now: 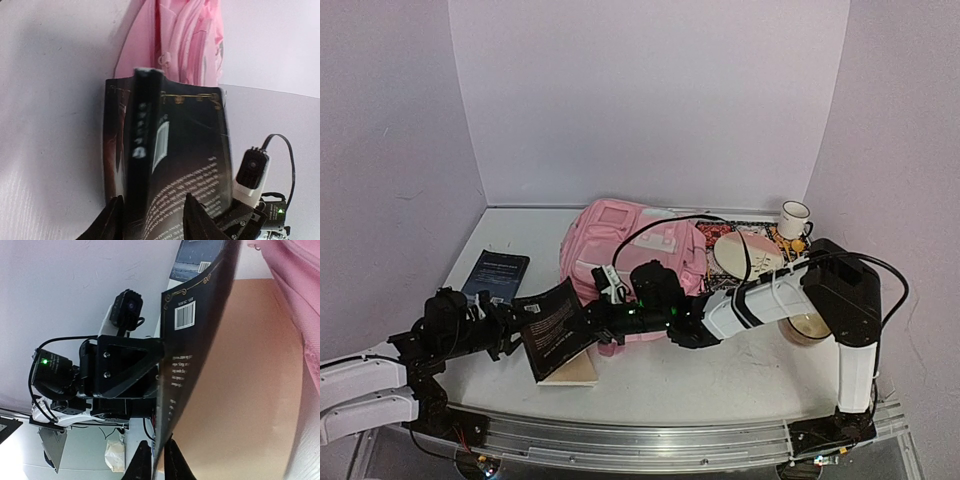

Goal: Pack the student bag
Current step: Pick up the book from the center of the board.

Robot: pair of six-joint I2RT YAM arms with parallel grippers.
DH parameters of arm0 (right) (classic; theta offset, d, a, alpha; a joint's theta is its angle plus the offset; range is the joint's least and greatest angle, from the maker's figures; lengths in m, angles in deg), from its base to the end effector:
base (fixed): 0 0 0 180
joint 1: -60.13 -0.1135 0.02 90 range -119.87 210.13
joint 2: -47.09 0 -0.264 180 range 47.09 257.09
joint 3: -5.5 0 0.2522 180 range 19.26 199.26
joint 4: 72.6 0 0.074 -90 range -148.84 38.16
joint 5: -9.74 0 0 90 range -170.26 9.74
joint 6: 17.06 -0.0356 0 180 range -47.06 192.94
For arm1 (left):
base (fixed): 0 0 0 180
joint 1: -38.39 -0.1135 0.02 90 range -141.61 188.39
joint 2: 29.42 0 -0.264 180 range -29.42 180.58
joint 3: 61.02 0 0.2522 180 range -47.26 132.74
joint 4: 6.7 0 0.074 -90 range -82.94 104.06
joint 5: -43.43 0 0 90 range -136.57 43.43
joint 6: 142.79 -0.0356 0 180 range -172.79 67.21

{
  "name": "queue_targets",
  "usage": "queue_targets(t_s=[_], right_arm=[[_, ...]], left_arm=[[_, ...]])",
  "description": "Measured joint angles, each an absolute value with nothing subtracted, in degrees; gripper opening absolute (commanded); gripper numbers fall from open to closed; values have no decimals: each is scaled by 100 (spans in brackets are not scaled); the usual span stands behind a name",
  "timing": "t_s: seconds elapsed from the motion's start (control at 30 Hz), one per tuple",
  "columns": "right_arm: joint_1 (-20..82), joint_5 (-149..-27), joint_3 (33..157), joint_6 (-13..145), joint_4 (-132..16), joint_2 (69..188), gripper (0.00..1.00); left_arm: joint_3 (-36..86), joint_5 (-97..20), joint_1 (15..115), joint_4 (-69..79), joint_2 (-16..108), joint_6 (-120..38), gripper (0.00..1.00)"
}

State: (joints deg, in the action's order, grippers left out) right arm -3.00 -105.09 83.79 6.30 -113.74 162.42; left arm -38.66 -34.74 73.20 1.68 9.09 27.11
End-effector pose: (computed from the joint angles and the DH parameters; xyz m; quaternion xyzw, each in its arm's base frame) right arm 0.1857 0.3995 0.2078 -0.1369 0.6699 0.7094 0.1708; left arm 0.1228 -0.0943 0.1625 -0.2693 0.7941 -0.4997 0.2172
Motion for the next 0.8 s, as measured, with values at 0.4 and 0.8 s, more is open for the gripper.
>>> queue_targets(t_s=[0.4,0.8], right_arm=[[-285,-10337,8362,882,-10971,16426,34],[-285,-9887,8357,1948,-10022,16056,80]], left_arm=[[-3866,-3445,7318,171,653,2725,5],[-2907,-3806,7329,1528,240,2098,0]])
